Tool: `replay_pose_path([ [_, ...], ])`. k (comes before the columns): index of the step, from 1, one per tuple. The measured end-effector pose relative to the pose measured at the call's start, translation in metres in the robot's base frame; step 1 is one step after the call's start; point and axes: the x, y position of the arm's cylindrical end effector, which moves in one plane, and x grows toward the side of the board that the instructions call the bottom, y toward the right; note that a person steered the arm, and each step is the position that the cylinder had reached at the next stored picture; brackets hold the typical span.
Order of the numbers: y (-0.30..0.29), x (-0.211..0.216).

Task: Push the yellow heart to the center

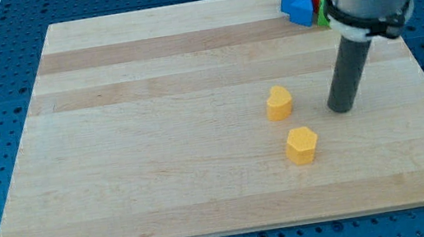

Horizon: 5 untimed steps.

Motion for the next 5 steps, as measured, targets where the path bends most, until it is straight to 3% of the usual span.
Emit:
replay_pose_path([
  [2, -0.052, 0.004],
  [5, -0.098, -0.042],
])
